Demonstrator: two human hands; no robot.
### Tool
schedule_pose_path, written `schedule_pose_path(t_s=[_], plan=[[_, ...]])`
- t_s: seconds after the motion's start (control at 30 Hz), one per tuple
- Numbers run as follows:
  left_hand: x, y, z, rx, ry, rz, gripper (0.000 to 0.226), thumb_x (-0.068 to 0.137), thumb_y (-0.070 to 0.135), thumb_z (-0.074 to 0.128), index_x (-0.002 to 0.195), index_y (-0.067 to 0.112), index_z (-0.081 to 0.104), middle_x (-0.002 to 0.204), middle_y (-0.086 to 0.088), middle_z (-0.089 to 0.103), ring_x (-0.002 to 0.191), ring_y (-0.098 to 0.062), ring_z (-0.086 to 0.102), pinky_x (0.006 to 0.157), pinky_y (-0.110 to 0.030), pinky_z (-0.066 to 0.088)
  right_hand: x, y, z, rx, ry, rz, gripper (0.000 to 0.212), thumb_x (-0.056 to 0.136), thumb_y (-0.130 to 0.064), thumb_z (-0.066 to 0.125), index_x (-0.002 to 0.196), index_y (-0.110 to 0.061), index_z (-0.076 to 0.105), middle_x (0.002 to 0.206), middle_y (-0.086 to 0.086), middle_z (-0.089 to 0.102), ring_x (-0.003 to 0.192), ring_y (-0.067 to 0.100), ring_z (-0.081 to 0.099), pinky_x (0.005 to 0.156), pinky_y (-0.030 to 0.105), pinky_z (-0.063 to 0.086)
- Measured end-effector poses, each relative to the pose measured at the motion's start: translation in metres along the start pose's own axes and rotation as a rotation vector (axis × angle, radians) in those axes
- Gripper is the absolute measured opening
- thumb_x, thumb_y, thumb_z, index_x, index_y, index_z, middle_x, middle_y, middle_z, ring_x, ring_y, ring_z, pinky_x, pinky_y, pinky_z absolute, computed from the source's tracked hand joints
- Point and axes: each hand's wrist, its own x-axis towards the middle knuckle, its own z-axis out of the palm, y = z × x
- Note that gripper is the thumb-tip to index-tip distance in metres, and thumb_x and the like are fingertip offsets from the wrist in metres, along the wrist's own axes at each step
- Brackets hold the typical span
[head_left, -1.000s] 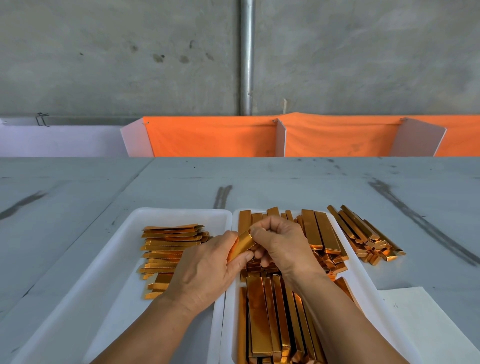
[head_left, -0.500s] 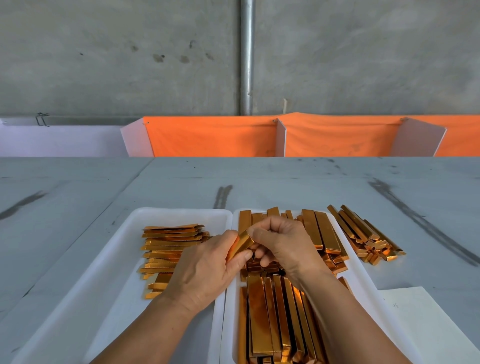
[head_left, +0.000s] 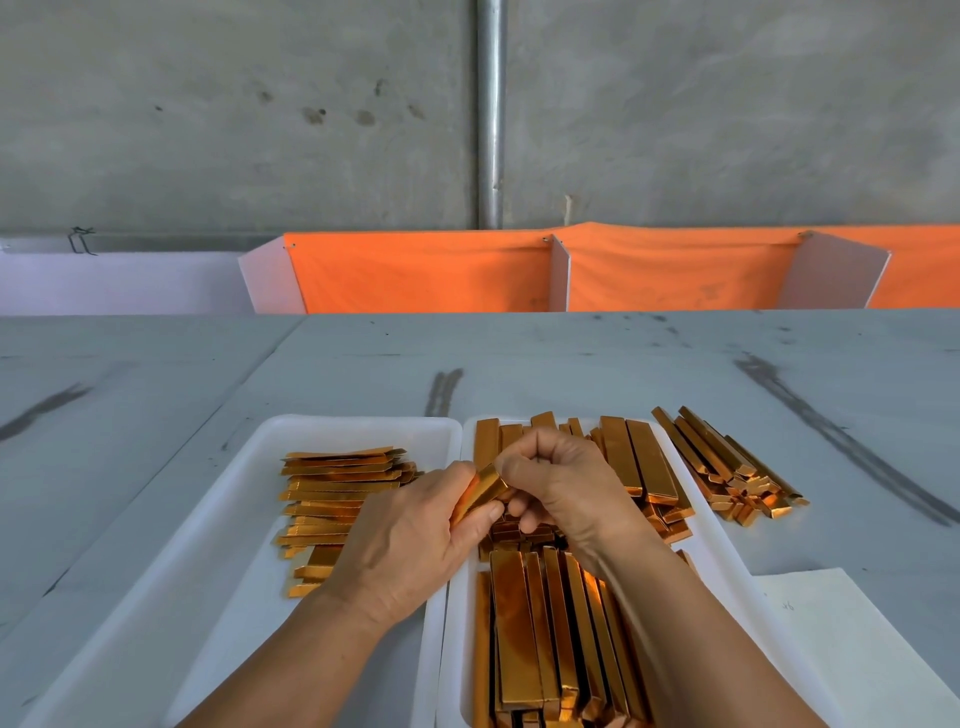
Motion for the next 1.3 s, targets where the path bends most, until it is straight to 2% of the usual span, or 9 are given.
schedule_pose_path(t_s=[0.07,0.17,0.3,0.43,0.8,0.93,1.07,1.17,1.3], plan=[[0.000,0.000,-0.001,-0.022,0.007,-0.023,0.052,0.087,0.067,0.028,0.110,0.028,0.052,0.075,0.015,0.051,0.062,-0.006,0.055,0.053,-0.010,0.036,-0.001,0.000,0.001,-0.009,0.007,-0.037,0.006,0.090,-0.008,0.069,0.084,-0.007,0.069,0.065,0.009,0.065,0.049,0.013,0.056,0.045,0.022,0.049],[0.001,0.001,0.000,-0.049,0.019,-0.046,0.056,0.083,0.070,0.024,0.109,0.029,0.051,0.070,0.018,0.045,0.059,-0.004,0.052,0.050,-0.008,0.033,-0.002,0.001,0.002,-0.050,0.023,-0.098,0.004,0.090,-0.012,0.069,0.087,-0.010,0.070,0.063,0.007,0.066,0.048,0.013,0.056,0.047,0.022,0.050],[0.002,0.003,0.001,-0.107,0.040,-0.078,0.056,0.083,0.069,0.026,0.110,0.027,0.052,0.066,0.018,0.044,0.056,-0.002,0.051,0.050,-0.009,0.038,-0.004,0.001,0.005,-0.074,0.033,-0.153,0.008,0.093,-0.014,0.066,0.088,-0.012,0.072,0.064,0.008,0.066,0.050,0.017,0.056,0.050,0.023,0.051],[0.002,0.002,0.002,-0.149,0.058,-0.109,0.057,0.082,0.069,0.025,0.109,0.026,0.052,0.064,0.016,0.046,0.054,-0.003,0.051,0.052,-0.010,0.039,-0.004,0.000,0.006,-0.063,0.024,-0.145,0.021,0.098,-0.004,0.056,0.093,-0.015,0.073,0.065,0.011,0.066,0.048,0.015,0.055,0.052,0.022,0.052],[0.002,0.003,0.002,-0.176,0.061,-0.118,0.058,0.083,0.066,0.027,0.112,0.022,0.053,0.064,0.015,0.046,0.052,-0.002,0.050,0.053,-0.011,0.041,-0.006,0.002,0.007,-0.089,0.012,-0.163,0.022,0.096,-0.003,0.057,0.097,-0.013,0.076,0.068,0.009,0.067,0.057,0.020,0.057,0.057,0.026,0.053],[0.002,0.004,0.002,-0.143,0.066,-0.103,0.054,0.084,0.065,0.029,0.109,0.023,0.053,0.064,0.018,0.043,0.052,0.000,0.049,0.052,-0.009,0.040,-0.006,0.002,0.011,-0.058,0.033,-0.166,0.010,0.095,-0.013,0.064,0.090,-0.008,0.071,0.063,0.005,0.064,0.052,0.011,0.056,0.052,0.022,0.051],[0.002,0.005,0.001,-0.087,0.055,-0.056,0.054,0.086,0.068,0.026,0.106,0.026,0.053,0.066,0.018,0.043,0.054,0.000,0.048,0.046,-0.010,0.032,-0.005,0.004,0.012,-0.042,0.090,-0.145,0.017,0.093,-0.021,0.067,0.087,-0.005,0.066,0.056,0.003,0.060,0.047,0.010,0.054,0.044,0.022,0.046],[0.002,0.004,0.001,-0.040,0.053,-0.016,0.047,0.090,0.065,0.032,0.101,0.025,0.053,0.067,0.016,0.045,0.052,-0.005,0.048,0.047,-0.010,0.030,-0.003,0.007,0.011,-0.132,0.144,-0.171,0.019,0.092,-0.023,0.069,0.081,-0.008,0.066,0.058,0.002,0.058,0.050,0.012,0.054,0.045,0.022,0.045],[0.002,0.004,0.003,-0.009,0.055,-0.001,0.043,0.090,0.063,0.035,0.102,0.026,0.053,0.069,0.015,0.049,0.053,-0.007,0.052,0.047,-0.013,0.037,-0.001,0.012,0.013,-0.360,0.228,-0.355,0.021,0.091,-0.018,0.069,0.070,-0.019,0.066,0.059,-0.004,0.058,0.055,0.005,0.052,0.054,0.027,0.051]])
